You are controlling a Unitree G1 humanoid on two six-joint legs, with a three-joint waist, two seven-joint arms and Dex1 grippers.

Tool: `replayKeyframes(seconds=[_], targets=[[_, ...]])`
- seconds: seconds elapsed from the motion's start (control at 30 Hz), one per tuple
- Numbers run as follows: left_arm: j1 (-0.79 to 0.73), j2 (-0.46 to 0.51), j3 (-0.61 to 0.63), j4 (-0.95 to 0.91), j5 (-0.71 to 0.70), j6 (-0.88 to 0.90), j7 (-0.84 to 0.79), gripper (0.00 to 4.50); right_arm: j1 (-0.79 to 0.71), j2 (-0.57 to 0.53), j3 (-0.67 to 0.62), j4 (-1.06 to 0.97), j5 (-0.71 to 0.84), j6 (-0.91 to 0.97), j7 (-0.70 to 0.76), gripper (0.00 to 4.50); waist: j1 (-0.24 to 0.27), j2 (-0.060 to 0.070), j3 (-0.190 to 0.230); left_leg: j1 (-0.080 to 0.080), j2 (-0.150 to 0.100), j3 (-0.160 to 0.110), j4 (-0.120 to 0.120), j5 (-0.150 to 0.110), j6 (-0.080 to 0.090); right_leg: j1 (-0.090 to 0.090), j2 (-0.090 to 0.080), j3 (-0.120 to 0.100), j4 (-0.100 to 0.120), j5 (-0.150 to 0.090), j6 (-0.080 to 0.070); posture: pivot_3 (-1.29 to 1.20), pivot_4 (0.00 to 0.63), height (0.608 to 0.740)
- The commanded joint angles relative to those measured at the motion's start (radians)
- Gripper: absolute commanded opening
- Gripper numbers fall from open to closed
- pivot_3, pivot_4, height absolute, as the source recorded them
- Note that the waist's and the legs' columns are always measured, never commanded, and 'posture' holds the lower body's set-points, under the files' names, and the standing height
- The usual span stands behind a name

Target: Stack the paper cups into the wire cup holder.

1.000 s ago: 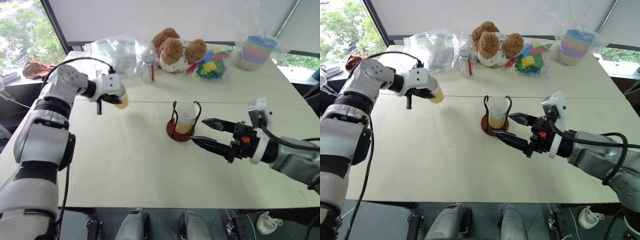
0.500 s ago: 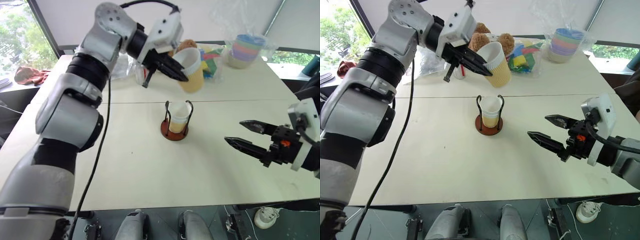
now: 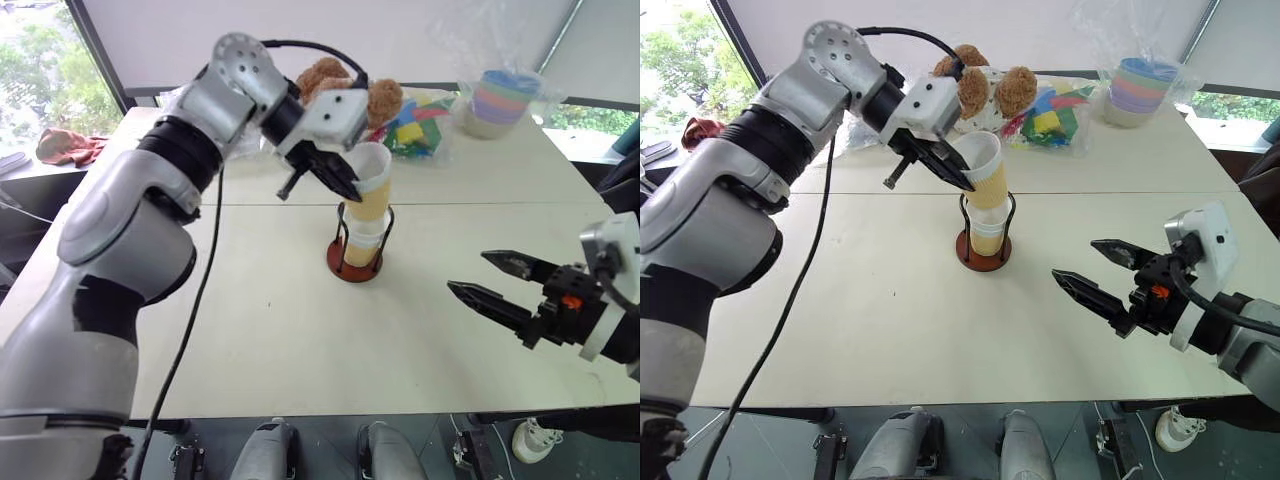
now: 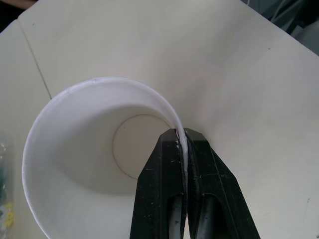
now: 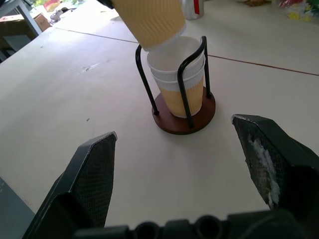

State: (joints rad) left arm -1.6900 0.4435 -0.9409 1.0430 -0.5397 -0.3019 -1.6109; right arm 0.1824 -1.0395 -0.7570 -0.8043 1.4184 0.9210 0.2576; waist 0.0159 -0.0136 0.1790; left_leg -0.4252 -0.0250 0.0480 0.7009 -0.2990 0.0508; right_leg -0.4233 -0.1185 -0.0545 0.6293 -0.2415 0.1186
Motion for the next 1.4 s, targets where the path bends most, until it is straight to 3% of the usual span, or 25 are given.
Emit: replayKeyframes(seconds=[0.03, 0.37, 0.47, 0.6, 0.73, 0.9, 1.03, 1.17, 1.3, 1.4], targets=[[-0.016, -0.020, -0.020, 0.041, 0.047, -0.066, -0.004, 0.07, -0.020, -0.005, 0.003, -0.018, 0.018, -0.038, -0.020, 4.03, -0.001, 0.000, 0.000, 0.000, 0.000, 0.000, 0.000, 0.000, 0.000, 0.000, 0.000, 0.000, 0.000, 0.000, 0.000, 0.00, 0.150, 0.740], [-0.011, -0.102, 0.073, 0.161, 0.161, -0.093, -0.004, 0.07, 0.005, 0.002, 0.007, -0.039, 0.029, -0.060, -0.049, 4.03, 0.000, 0.000, 0.000, 0.000, 0.000, 0.000, 0.000, 0.000, 0.000, 0.000, 0.000, 0.000, 0.000, 0.000, 0.000, 0.00, 0.150, 0.740], [-0.009, -0.126, 0.128, 0.193, 0.206, -0.103, -0.004, 0.83, 0.006, 0.002, 0.015, -0.041, 0.028, -0.068, -0.056, 4.03, 0.001, 0.000, 0.000, 0.000, 0.000, 0.000, 0.000, 0.000, 0.000, 0.000, 0.000, 0.000, 0.000, 0.000, 0.000, 0.00, 0.150, 0.740], [-0.023, -0.147, 0.234, 0.212, 0.220, -0.063, -0.004, 2.75, 0.003, -0.001, 0.027, -0.037, 0.029, -0.075, -0.057, 4.03, 0.000, 0.000, 0.000, 0.000, 0.000, 0.000, 0.000, 0.000, 0.000, 0.000, 0.000, 0.000, 0.000, 0.000, 0.000, 0.00, 0.150, 0.740], [-0.045, -0.145, 0.412, 0.228, 0.204, 0.040, -0.004, 2.75, -0.016, 0.003, 0.072, -0.017, 0.009, -0.088, -0.042, 4.03, -0.001, 0.000, 0.000, 0.000, 0.000, 0.000, 0.000, 0.000, 0.000, -0.001, 0.000, 0.000, 0.000, 0.000, 0.000, 0.00, 0.150, 0.740], [0.062, -0.027, 0.613, 0.176, 0.235, 0.097, 0.116, 2.75, -0.075, 0.070, 0.188, 0.063, -0.134, -0.152, 0.019, 4.03, -0.009, 0.001, 0.000, 0.001, 0.000, 0.000, 0.000, 0.000, 0.000, -0.001, 0.001, 0.000, 0.001, 0.000, 0.000, 0.00, 0.150, 0.740], [0.332, 0.070, 0.771, -0.111, 0.201, 0.257, 0.319, 2.75, -0.145, 0.129, 0.310, 0.172, -0.303, -0.213, 0.078, 4.03, -0.009, 0.004, -0.003, 0.003, 0.001, 0.001, -0.001, 0.000, 0.000, 0.000, 0.001, 0.001, 0.002, 0.000, 0.000, 0.00, 0.150, 0.740], [0.801, 0.123, 0.947, -0.621, 0.241, 0.435, 0.751, 2.75, -0.197, 0.181, 0.373, 0.289, -0.426, -0.273, 0.135, 4.03, -0.008, 0.005, -0.003, 0.002, 0.001, 0.000, -0.001, 0.004, -0.007, 0.000, 0.001, 0.002, 0.003, 0.000, 0.000, 0.00, 0.150, 0.740], [1.114, 0.038, 1.075, -1.002, 0.203, 0.617, 1.042, 2.75, -0.255, 0.265, 0.407, 0.411, -0.595, -0.409, 0.157, 4.03, 0.007, 0.004, -0.003, -0.001, 0.000, -0.001, -0.001, 0.005, -0.008, -0.001, 0.000, 0.002, 0.001, 0.000, 0.000, 0.00, 0.150, 0.740], [1.261, -0.052, 1.115, -1.179, 0.179, 0.702, 1.176, 2.75, -0.283, 0.340, 0.415, 0.481, -0.700, -0.524, 0.162, 4.03, 0.025, 0.004, -0.003, 0.000, -0.001, -0.002, 0.000, 0.005, -0.009, 0.001, -0.001, 0.002, 0.001, 0.001, 0.000, 0.00, 0.150, 0.740]])
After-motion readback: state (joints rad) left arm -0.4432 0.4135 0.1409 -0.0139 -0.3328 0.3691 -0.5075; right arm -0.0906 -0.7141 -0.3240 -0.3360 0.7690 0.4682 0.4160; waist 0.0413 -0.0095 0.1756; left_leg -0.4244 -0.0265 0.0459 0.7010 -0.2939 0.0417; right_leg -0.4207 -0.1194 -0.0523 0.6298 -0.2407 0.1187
